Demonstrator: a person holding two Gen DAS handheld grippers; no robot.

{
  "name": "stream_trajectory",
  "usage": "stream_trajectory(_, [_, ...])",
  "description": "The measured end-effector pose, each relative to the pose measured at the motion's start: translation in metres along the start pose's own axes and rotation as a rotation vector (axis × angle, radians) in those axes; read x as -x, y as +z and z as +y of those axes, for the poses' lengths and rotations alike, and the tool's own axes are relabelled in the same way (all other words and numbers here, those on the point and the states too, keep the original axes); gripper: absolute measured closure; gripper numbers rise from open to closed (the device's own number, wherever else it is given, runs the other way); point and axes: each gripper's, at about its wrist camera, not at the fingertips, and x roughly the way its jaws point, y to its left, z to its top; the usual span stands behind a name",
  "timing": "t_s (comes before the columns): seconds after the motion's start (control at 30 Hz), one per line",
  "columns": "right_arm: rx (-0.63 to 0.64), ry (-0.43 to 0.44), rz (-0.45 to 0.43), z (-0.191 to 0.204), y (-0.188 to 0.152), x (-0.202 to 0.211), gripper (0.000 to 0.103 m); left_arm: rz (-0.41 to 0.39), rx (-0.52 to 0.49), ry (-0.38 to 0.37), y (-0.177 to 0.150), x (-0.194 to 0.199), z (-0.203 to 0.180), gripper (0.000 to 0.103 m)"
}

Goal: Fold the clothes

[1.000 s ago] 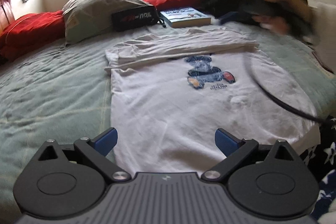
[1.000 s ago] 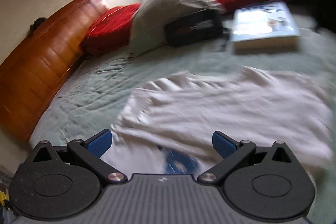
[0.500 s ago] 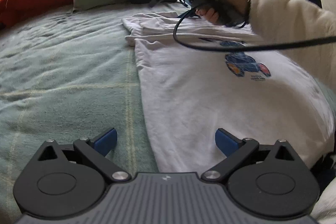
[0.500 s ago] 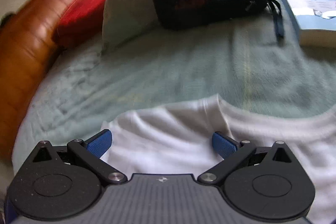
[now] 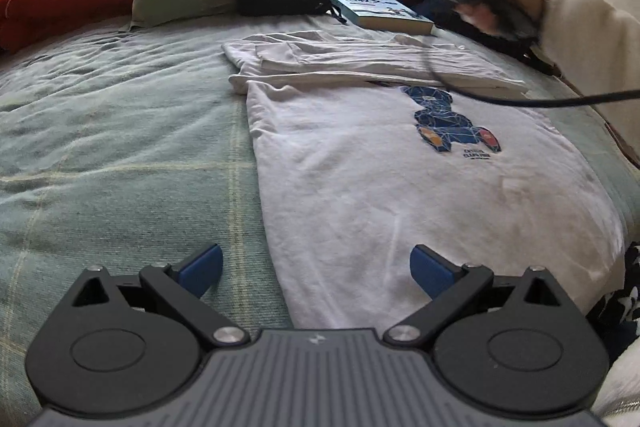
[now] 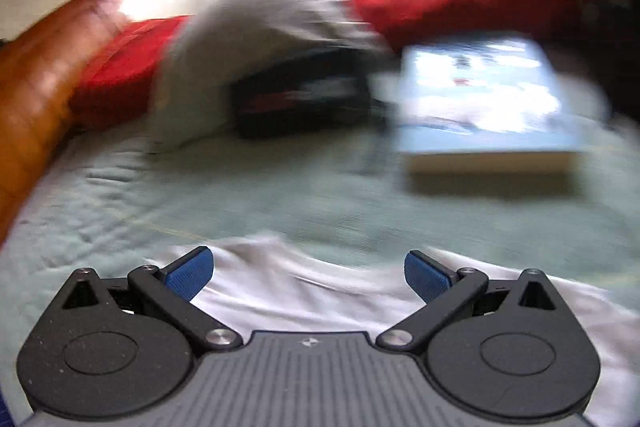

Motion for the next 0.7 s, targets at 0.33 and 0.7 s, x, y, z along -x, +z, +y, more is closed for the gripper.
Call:
stream_trajectory(0.33, [-0.162,-0.061,-0.028,-0.086,-0.025,-0.042,0.000,0.029,-0.015,0.038,0.008,-0.012,-0.010,0.003])
stream_trajectory(0.7, [-0.058,-0.053,-0.060,-0.054,-0.014,-0.011,0.000,0.019,-0.045,0.043,0.006,0.002,-0.026,0.003])
